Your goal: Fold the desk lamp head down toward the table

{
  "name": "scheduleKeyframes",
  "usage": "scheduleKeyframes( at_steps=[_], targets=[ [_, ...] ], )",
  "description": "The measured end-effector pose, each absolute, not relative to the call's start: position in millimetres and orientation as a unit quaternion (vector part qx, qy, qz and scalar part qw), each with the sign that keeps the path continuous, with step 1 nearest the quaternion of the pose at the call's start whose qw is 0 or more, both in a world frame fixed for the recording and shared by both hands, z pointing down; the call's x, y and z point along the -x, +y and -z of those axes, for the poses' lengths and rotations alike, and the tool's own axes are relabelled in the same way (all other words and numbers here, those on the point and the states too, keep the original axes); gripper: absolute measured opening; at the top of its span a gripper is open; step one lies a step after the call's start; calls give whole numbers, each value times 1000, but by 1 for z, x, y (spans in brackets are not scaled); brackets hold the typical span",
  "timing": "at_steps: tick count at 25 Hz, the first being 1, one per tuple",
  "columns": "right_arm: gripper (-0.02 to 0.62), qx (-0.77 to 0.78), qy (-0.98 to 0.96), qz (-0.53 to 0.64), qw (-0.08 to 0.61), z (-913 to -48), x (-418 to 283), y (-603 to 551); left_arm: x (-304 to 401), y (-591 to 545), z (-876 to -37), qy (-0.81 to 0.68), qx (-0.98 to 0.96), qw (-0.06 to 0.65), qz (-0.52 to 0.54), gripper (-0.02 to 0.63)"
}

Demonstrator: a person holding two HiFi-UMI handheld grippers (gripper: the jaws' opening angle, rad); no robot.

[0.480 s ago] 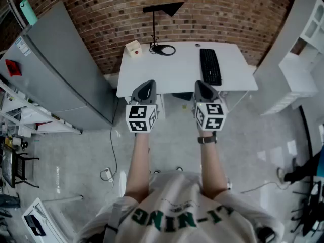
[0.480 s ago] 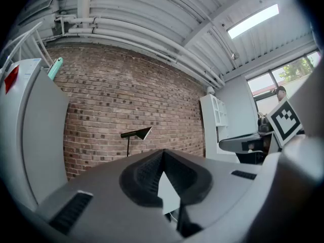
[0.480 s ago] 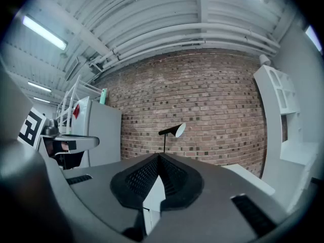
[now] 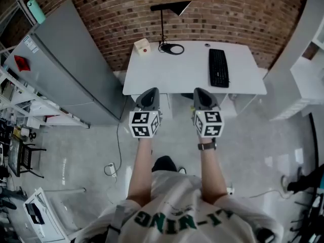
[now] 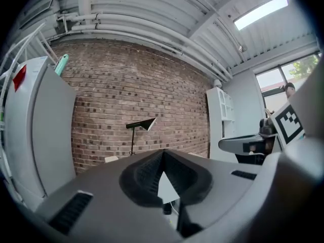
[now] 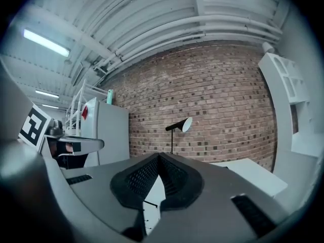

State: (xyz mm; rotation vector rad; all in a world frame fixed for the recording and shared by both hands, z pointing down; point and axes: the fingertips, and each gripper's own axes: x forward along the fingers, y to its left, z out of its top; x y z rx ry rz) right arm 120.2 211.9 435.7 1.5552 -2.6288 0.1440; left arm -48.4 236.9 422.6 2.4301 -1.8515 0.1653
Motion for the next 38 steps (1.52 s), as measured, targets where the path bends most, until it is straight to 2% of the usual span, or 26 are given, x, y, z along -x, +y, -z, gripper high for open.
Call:
scheduleKeyframes(
  at_steps=[10, 28, 38],
  targets=[
    [4, -520, -853, -22, 34, -439, -127, 154, 32, 180, -434, -595, -802, 25, -50, -2],
    [5, -542, -839, -30, 39, -417, -56, -79, 119, -68, -398, -560, -829, 11, -11, -2],
    [5, -548, -834, -29, 54, -408, -28, -162, 130, -157, -414, -512, -858, 25, -21, -2]
  ],
)
